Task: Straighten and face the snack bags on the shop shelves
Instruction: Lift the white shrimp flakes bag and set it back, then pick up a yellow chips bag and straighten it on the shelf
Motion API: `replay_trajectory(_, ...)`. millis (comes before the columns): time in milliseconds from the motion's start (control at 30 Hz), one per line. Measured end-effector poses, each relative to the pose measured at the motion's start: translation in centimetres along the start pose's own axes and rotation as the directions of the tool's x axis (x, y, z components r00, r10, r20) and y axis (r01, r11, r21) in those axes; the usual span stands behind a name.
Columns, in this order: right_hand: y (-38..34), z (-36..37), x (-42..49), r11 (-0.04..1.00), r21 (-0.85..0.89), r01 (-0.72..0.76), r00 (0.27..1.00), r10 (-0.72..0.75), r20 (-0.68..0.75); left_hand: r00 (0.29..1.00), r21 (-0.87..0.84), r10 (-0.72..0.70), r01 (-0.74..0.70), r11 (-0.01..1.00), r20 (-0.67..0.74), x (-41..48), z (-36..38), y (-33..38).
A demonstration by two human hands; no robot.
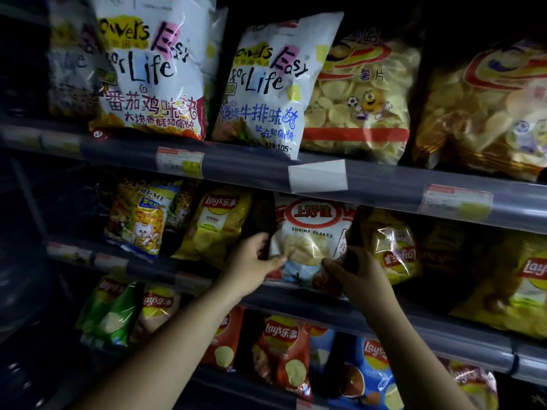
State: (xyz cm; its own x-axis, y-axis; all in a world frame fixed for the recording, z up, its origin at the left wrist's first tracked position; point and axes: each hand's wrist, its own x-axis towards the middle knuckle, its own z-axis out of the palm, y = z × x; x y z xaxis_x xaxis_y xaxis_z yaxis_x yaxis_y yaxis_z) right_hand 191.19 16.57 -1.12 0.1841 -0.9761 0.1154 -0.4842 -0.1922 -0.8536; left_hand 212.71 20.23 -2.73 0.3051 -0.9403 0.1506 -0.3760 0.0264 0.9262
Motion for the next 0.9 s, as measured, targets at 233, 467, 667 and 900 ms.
replay_trajectory(233, -0.8, -1.3, -2.5, 0.995, 0.058, 0.082, 0.977, -0.069, -0.202, 0.975, 0.087, 0.148, -0.135, 0.987, -0.164, -2.1, -2.8, 1.2)
replay_trajectory(467, -7.9, 5.3, -5.4, 0.925, -0.013, 0.379, 0.925, -0.379, 0.003, 0.9, 0.364, 0.09, 0.079, 0.928, -0.426, 0.2, -9.7, -1.2)
replay_trajectory(667, -10.5, 13.8, -1.8, 0.924, -0.133, 0.359, 0.927, -0.337, 0.164, 0.954, 0.275, -0.049, 0.134, 0.952, -0.297, 2.3, -11.7, -3.1)
replay_trajectory(900, -12.0, 13.6, -2.0, 0.963, 0.265, 0.039, 0.987, -0.079, 0.143, 0.993, -0.127, -0.115, 0.115, 0.985, 0.012, -2.2, -15.9, -1.3)
